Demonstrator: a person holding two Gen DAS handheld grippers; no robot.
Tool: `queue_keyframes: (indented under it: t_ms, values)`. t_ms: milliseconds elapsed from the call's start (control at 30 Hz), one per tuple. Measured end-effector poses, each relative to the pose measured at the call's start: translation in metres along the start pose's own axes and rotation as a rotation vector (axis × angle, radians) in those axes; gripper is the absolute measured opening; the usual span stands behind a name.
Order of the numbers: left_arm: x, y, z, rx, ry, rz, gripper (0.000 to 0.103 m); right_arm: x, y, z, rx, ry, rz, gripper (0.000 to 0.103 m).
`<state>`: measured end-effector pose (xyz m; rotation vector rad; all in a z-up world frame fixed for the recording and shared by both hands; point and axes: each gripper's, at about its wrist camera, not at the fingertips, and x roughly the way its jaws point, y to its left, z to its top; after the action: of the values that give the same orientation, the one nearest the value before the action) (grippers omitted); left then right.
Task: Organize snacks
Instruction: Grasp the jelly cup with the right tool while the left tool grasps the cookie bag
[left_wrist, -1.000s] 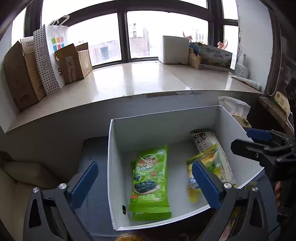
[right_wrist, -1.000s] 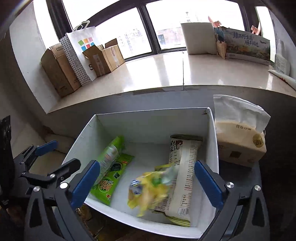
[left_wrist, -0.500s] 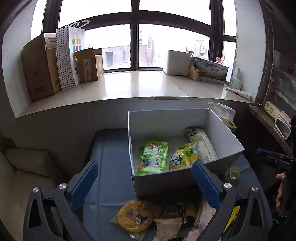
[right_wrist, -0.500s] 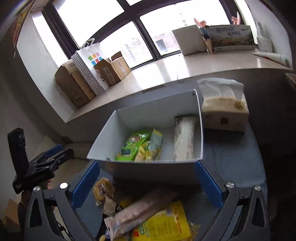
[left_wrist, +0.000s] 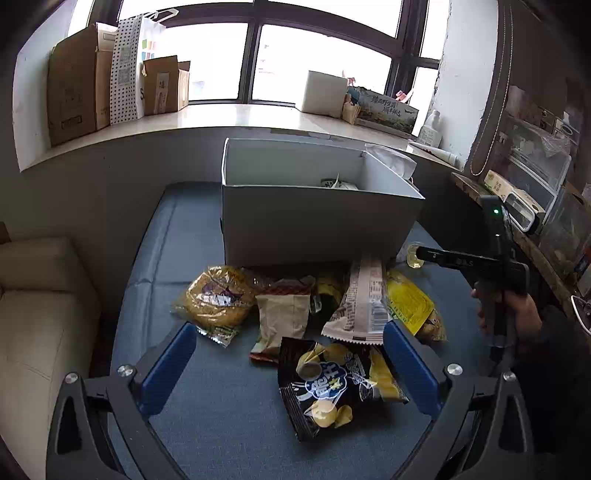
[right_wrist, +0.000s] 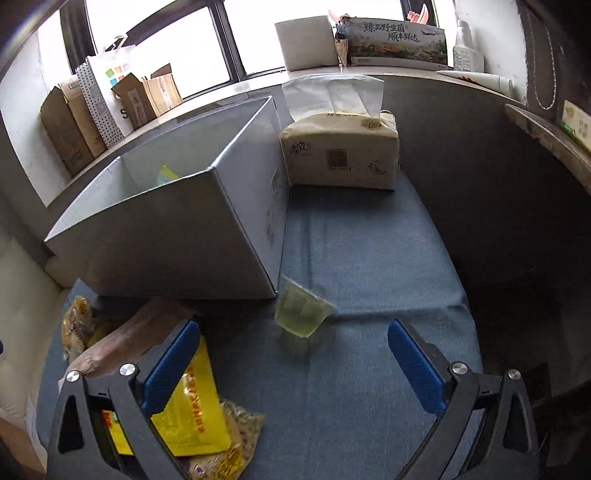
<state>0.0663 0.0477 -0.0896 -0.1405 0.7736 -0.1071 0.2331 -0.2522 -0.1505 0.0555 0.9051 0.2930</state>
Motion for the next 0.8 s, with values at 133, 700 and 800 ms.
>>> queue_keyframes:
  t_ms: [133, 700, 800]
  values:
    - [0.001, 0.015, -0.007, -0.058, 0.029, 0.028, 0.103, 0.026, 0.001, 0.011, -0.014, 0.016, -0.038, 0.08]
    - [0.042, 0.044, 0.006, -0.039, 0.072, 0.061, 0.103, 0.007, 0.0, 0.002, -0.013, 0.0, -0.031, 0.049]
    - [0.075, 0.053, 0.016, 0.044, 0.156, 0.058, 0.103, -0.014, 0.004, -0.005, -0.019, -0.018, -0.001, 0.049]
